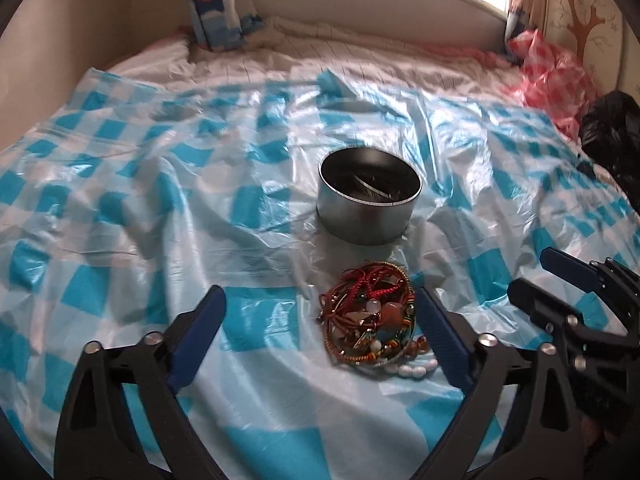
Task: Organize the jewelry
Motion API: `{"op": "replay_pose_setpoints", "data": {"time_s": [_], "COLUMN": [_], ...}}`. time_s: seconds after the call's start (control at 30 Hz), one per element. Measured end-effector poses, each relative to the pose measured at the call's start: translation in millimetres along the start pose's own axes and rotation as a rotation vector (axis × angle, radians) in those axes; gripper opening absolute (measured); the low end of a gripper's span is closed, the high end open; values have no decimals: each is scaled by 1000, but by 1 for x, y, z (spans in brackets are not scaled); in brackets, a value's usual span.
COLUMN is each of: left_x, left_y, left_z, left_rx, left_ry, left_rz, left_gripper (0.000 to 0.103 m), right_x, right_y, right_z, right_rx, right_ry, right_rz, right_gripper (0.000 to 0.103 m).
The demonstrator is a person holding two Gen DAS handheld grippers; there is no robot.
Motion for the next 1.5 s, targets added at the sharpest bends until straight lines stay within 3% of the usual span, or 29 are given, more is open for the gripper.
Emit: {"op": "replay_pose_setpoints", "data": {"time_s": [0.17,0.27,0.33,0.4,0.5,0.83,1.03,1.2,1.4,1.5], "left_x": [22,31,38,42,41,7,-6,-13,-10,-8], "left_y": [-9,-15,-19,-20,-16,23,38,50,52,51], "left_z": [8,5,1,-3,-5,8,17,21,21,19], "left_rx": [27,42,65,58,38,-169,-242,-295,-295,-295], "left_ry": [25,54,84,111,116,-7,-88,-129,-118,-116], "left_rz": [-37,-64,-68,-94,-118,-224,-243,-255,-252,-246], "left_gripper": [83,71,54,20,4,2,2,2,2,2], "right_x": [11,16,17,18,19,30,49,69,76,71], "right_y": [-4,-10,-13,-13,-10,10,30,39,43,42], "right_z": [-2,-2,-2,-2,-2,2,6,9,6,7], "right_rx": [15,52,66,67,56,16,-32,-43,-40,-32], "right_ry": [40,56,60,64,68,77,100,136,162,148], "right_rz": [-12,-1,10,13,18,84,137,160,193,198], "right_gripper": [52,53,54,55,57,57,56,42,9,6]}}
Point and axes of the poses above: each gripper's, at about its wrist camera, not at the fingertips, and x roughly the way its jaws point, y to its left, z to its top, the point moved 5 cm from there along x, roughly the way its jaws point, and after that the axes turned 1 degree about z, right-handed, at the moved point
